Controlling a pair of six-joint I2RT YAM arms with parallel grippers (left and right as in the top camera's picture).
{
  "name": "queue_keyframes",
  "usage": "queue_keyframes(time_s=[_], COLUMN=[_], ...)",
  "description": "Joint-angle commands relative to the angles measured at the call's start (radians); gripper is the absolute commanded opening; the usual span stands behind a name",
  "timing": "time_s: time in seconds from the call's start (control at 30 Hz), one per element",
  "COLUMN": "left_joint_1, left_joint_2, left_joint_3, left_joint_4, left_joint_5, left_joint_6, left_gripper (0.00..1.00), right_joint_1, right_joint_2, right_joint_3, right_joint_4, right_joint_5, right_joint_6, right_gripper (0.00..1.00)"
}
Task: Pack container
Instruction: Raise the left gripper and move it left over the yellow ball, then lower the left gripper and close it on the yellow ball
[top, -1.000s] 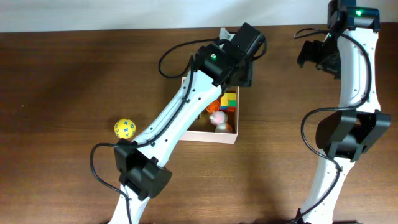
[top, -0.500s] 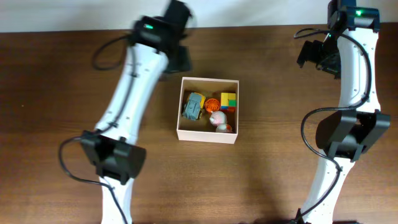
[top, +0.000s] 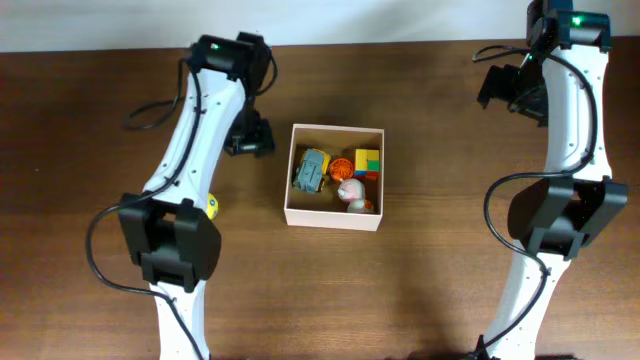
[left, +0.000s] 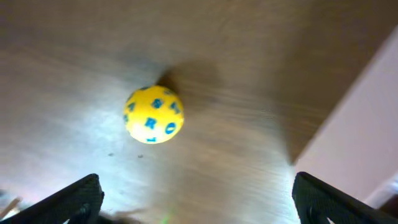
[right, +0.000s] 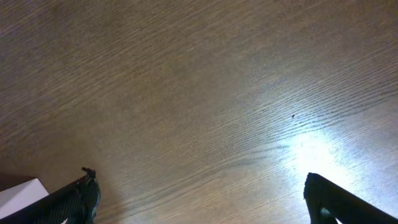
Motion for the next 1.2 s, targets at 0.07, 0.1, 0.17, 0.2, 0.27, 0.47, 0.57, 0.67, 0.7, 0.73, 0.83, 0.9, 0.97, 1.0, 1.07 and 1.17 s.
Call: queue_keyframes(time_s=[0.07, 0.1, 0.17, 0.2, 0.27, 0.47, 0.57, 0.67, 0.7, 0.73, 0.83, 0.9, 0.97, 1.0, 1.07, 1.17], left_joint_1=[0.003, 0.003, 0.003, 0.003, 0.005, 0.009, 0.029, 0.06, 0.074, 0.088, 0.137, 0.171, 0.206, 0.216, 0.226, 0.224], left_joint_2=[-0.02, -0.03, -0.05, -0.058, -0.07, -0.074, -0.074, -0.074, -0.074, -0.074, -0.074, -0.074, -0.074, -0.074, -0.074, -0.074], left_joint_3=[-0.091, -0.105, -0.131, -0.143, -0.168, -0.29, -0.367, -0.429, -0.447, -0.462, -0.497, -0.506, -0.507, -0.507, -0.507, -0.509], left_joint_4=[0.014, 0.022, 0.037, 0.043, 0.043, 0.009, 0.044, 0.083, 0.101, 0.121, 0.197, 0.242, 0.284, 0.296, 0.311, 0.315], left_joint_5=[-0.113, -0.112, -0.111, -0.105, -0.084, -0.067, -0.064, -0.063, -0.064, -0.062, -0.027, 0.035, 0.108, 0.124, 0.154, 0.248], left_joint_6=[-0.063, -0.062, -0.055, -0.031, 0.027, 0.111, 0.156, 0.204, 0.216, 0.216, 0.225, 0.257, 0.319, 0.339, 0.359, 0.418], left_gripper=[0.99, 0.99, 0.99, 0.99, 0.99, 0.99, 0.99, 0.99, 0.99, 0.99, 0.99, 0.99, 0.99, 0.99, 0.99, 0.99], right_joint_1=[0.002, 0.002, 0.002, 0.002, 0.002, 0.002, 0.002, 0.002, 0.002, 0.002, 0.002, 0.002, 0.002, 0.002, 0.002, 0.002], right_joint_2=[-0.032, -0.032, -0.032, -0.032, -0.032, -0.032, -0.032, -0.032, -0.032, -0.032, -0.032, -0.032, -0.032, -0.032, -0.032, -0.032], right_joint_3=[0.014, 0.014, 0.014, 0.014, 0.014, 0.014, 0.014, 0.014, 0.014, 0.014, 0.014, 0.014, 0.014, 0.014, 0.014, 0.014], right_joint_4=[0.0, 0.0, 0.0, 0.0, 0.0, 0.0, 0.0, 0.0, 0.0, 0.0, 0.0, 0.0, 0.0, 0.0, 0.0, 0.0], right_joint_5=[-0.002, -0.002, -0.002, -0.002, -0.002, -0.002, -0.002, -0.002, -0.002, -0.002, -0.002, -0.002, -0.002, -0.002, -0.002, -0.002], right_joint_6=[0.005, 0.005, 0.005, 0.005, 0.005, 0.005, 0.005, 0.005, 0.005, 0.005, 0.005, 0.005, 0.005, 0.005, 0.005, 0.005], right_gripper=[0.99, 0.99, 0.99, 0.99, 0.99, 0.99, 0.99, 0.99, 0.99, 0.99, 0.99, 0.99, 0.99, 0.99, 0.99, 0.99])
